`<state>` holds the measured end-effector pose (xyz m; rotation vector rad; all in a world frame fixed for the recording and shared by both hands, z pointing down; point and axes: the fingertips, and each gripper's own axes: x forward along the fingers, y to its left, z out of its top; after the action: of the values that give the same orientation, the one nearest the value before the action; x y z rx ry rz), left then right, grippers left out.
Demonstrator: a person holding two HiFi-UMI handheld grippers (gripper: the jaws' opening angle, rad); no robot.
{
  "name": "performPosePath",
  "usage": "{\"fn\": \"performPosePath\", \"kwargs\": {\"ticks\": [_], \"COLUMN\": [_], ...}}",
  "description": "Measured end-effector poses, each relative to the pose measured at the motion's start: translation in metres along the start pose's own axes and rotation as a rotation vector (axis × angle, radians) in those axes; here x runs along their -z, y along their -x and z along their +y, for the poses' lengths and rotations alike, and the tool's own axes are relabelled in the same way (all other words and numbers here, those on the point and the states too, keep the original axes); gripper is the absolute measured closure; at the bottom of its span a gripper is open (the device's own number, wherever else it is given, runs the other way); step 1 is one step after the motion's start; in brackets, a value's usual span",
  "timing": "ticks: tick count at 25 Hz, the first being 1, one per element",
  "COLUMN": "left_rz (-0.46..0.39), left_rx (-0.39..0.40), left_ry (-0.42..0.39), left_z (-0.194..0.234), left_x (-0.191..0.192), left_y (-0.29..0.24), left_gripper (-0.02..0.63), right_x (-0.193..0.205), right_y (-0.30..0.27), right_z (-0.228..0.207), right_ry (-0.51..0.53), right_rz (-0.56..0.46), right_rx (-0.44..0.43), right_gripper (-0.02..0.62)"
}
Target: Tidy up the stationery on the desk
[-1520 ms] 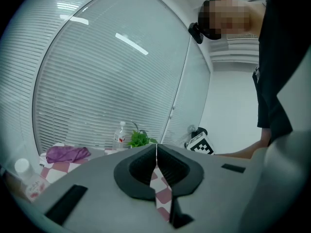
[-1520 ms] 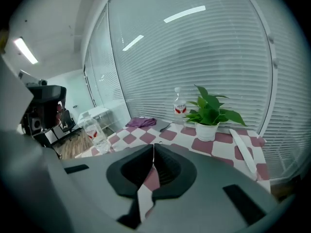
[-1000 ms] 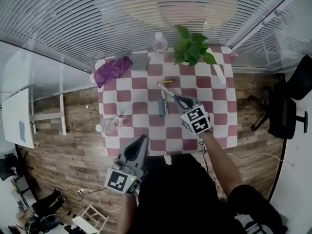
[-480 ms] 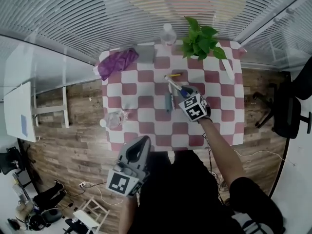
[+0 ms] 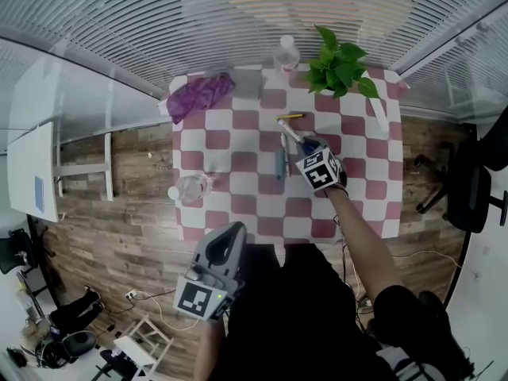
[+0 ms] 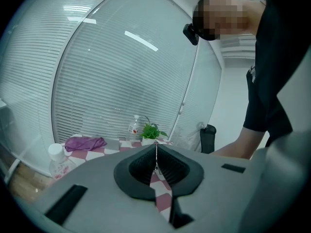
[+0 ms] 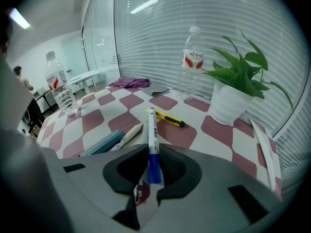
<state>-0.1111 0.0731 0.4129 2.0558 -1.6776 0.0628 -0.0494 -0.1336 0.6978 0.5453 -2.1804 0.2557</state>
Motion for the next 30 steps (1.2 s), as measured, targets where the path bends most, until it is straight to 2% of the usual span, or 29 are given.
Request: {"fn": "performPosePath", "kwargs": {"ticks": [6,14,18,20,26,30], "left_rz": [-0.005,-0.020,-0.011,-0.017,-0.019,-0.017], "left_rx": [-0.005,-0.010,0.007,0.018,0.054,0.085], "left_ry": [-0.037,-0.019,-0.060,-0.047,-0.046,-0.055], "left_z": [0.000,-0.009,-0.009,-0.013,-0.023,-0.029], "left_x": [0.001,-0.004,0.001,-0.005,-0.011,-0.011], "left_y": [0.009,0.012,0.010,0.005,-0.006,-0.011], "left_gripper": [0.572,0.572,0.572,0.572,0.572,0.572], "right_x": [0.004,0.004,0.015,0.024,0.056,0.078], "right_y": [0.002,0.020,0.027,0.030,0.047,0.061], "right_z": [-0.001,0.002,-0.001,-0.004,-0.011,-0.017], "right_ry": [-0.015,-0.052,-0.076,-0.095,-0.229,-0.427], "right_rz": [0.015,-0.020,-0.007,0.006,0.029,0.009], "right_rx": [-0.012,-0.008,0.006,0.021,0.059,0.102], "right_gripper": [0.515,0.515,0.517,0.516,0.517,0.515]}}
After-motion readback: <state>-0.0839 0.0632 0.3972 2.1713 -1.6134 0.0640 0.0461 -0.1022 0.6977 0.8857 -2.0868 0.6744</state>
